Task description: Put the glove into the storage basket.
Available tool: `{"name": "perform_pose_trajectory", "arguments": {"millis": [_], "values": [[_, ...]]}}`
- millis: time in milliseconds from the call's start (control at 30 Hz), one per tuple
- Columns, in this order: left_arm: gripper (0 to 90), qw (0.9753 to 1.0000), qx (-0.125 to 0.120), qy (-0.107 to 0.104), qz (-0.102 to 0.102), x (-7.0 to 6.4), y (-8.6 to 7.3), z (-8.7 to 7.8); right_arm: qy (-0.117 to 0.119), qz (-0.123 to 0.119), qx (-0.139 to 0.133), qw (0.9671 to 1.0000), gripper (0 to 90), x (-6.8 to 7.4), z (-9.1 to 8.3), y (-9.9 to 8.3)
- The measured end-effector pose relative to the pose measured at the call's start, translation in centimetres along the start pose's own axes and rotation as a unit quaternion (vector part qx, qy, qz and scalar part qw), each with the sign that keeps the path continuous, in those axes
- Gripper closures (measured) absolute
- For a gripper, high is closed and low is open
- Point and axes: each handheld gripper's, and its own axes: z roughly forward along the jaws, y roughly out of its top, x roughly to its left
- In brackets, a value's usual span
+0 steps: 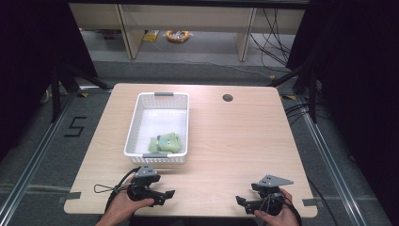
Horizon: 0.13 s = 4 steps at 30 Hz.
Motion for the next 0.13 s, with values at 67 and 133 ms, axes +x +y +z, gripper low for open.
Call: {"name": "perform_pose_trajectory", "arguments": {"millis": [67,133], "values": [[16.1,1.0,0.0,0.0,0.0,0.02,-0.01,0.02,-0.006,-0.014,0.003,0.9999,18.2,-0.31,0.01,0.02],[16.1,1.0,-0.003,-0.001,-0.005,-0.01,-0.04,0.12,-0.016,-0.034,0.001,0.9993,18.1,-0.76,0.11,0.09]]}}
